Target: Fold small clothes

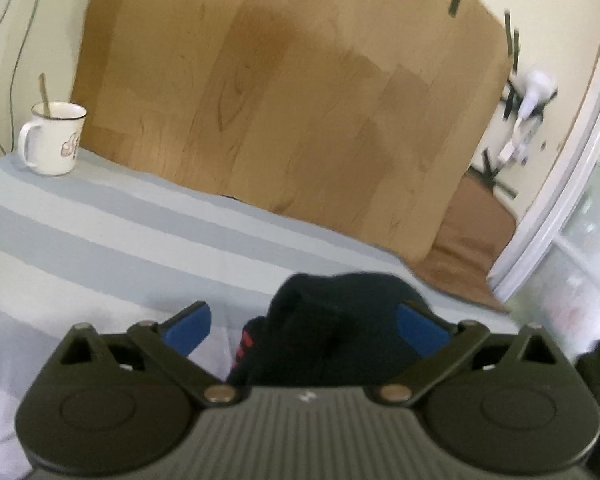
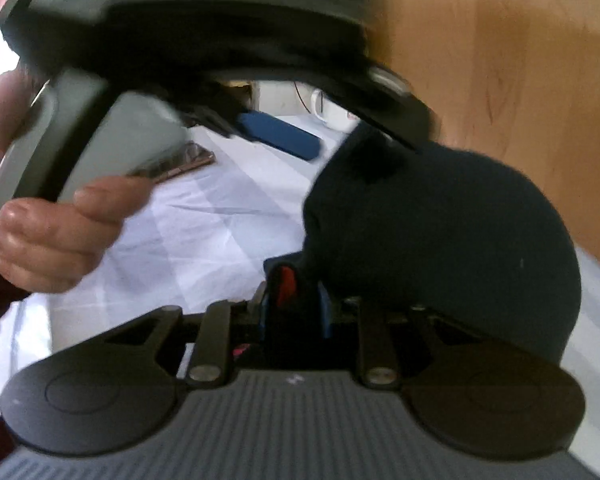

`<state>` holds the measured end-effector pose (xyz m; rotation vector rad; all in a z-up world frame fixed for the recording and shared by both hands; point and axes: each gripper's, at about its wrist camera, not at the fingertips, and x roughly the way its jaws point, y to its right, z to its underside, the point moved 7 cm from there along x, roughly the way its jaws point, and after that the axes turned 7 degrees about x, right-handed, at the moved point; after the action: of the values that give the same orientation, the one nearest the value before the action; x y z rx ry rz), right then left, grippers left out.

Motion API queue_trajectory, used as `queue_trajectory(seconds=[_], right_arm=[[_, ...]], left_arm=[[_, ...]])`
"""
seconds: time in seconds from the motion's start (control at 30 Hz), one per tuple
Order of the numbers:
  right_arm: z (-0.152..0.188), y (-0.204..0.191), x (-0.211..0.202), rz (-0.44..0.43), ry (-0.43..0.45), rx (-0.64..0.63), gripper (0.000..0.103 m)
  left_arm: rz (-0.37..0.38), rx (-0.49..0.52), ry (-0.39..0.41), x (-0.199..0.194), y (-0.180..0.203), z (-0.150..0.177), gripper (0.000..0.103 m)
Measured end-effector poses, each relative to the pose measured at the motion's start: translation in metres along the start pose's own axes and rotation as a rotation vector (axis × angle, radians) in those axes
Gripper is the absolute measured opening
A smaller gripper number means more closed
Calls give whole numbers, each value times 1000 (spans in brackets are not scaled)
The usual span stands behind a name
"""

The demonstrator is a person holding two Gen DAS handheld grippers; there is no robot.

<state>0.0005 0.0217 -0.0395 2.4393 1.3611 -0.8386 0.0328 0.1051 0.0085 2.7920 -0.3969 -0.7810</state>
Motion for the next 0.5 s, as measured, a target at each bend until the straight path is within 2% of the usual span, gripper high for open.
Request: queue_trajectory(seconds=[0.03,0.07,0.13,0.23,0.33,0.43,0.5], right_arm=[[-1,0,-1,-10,1,5,37],[-1,2,-6,-36,0,11,49],[-1,1,-27,-111,17,32,58],[1,19,-72,-149,101,110,58],[-5,57,-96,-86,168,229,58],[-7,96,-100,-26,191,366,57],[-4,114,-86,-54,162,473,51]], left_arm=[[-41,31,-29,11,1,3,98],[-56,47,-56,23,2,5,98],[-29,13,-98,40,-3,9,100],[22,-42,-99,46,-11,8,103],[49,-63,-100,51,-13,9,103],[37,-78,-122,57,-17,14,103],[-8,-72,-149,62,-19,18,103]])
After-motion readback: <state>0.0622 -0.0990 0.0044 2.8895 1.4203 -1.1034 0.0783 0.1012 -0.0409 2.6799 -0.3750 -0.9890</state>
